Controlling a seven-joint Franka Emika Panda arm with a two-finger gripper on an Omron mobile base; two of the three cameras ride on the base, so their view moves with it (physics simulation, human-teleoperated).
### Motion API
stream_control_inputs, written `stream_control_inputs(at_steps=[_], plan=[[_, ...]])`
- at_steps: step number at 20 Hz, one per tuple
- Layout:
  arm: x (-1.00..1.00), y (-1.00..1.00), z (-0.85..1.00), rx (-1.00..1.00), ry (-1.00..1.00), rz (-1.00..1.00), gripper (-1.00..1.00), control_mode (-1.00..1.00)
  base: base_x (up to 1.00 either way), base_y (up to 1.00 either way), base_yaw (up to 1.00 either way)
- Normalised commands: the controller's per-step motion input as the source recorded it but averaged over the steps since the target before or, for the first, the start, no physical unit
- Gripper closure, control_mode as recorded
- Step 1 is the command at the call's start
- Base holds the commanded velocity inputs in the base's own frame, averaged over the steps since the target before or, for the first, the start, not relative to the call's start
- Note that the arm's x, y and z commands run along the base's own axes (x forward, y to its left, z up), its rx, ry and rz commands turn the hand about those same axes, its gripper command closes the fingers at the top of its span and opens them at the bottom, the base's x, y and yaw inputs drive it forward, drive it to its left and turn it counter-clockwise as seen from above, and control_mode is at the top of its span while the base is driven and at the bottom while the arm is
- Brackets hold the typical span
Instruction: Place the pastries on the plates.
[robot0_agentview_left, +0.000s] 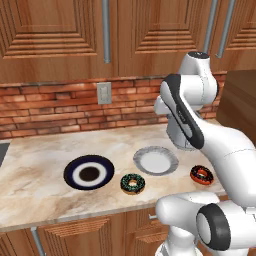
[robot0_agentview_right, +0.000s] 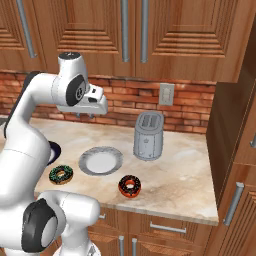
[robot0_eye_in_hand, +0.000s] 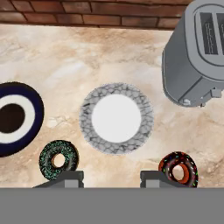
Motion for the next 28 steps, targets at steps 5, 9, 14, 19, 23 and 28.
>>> stream_control_inputs(at_steps=[5,9,14,19,23,28], plan=[[-0.37,0.13,0.0,0.0,-0.03,0.0,-1.0,-1.0,0.0,0.0,0.0],[-0.72,0.39,-0.16,0.03,0.0,0.0,-1.0,-1.0,0.0,0.0,0.0],[-0.81,0.37,-0.45,0.0,0.05,0.0,-1.0,-1.0,0.0,0.0,0.0],[-0.44,0.49,-0.74,0.0,0.14,0.0,-1.0,-1.0,0.0,0.0,0.0],[-0.03,0.53,-0.79,0.0,0.11,0.03,-1.0,-1.0,0.0,0.0,0.0],[0.01,0.12,-0.61,0.0,0.09,0.03,-1.0,-1.0,0.0,0.0,0.0]])
